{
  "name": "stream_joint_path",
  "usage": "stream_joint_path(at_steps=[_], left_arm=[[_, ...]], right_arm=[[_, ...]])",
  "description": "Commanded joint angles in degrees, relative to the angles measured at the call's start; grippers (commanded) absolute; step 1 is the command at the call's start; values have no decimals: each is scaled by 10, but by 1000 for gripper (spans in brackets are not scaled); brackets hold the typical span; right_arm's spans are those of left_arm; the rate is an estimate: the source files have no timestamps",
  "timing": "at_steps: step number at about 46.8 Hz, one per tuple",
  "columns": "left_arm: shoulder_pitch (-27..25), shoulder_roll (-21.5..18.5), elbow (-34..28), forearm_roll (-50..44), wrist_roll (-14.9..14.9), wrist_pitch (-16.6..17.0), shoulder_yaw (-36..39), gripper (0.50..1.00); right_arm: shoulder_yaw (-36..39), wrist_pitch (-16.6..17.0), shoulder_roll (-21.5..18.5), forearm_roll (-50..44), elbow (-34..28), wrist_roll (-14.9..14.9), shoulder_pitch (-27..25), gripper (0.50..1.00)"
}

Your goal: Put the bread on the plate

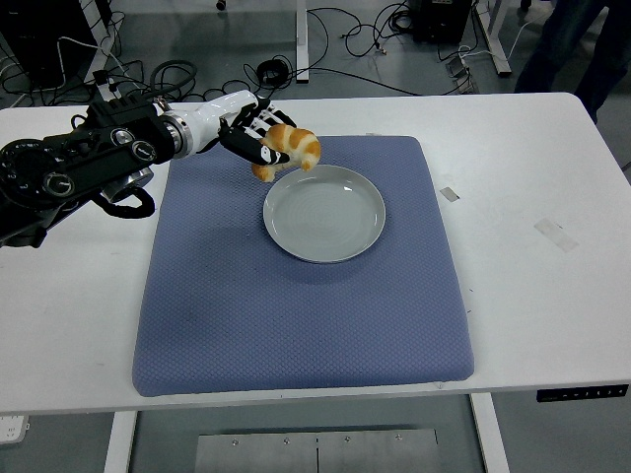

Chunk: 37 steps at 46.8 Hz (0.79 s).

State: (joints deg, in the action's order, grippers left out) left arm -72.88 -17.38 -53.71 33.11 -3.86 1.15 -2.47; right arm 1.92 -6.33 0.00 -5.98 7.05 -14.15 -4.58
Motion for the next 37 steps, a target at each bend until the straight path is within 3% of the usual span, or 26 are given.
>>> stream_joint_path(at_steps=[1,11,37], left_arm=[[0,8,-9,1,-2,3,1,500],[7,23,-12,8,-18,10,10,500],[9,65,-10,68,-19,30,45,500]], right_arm=[[0,0,0,0,1,0,0,1000],[0,0,0,0,1,0,0,1000],[0,0,0,0,0,0,-1,1000]])
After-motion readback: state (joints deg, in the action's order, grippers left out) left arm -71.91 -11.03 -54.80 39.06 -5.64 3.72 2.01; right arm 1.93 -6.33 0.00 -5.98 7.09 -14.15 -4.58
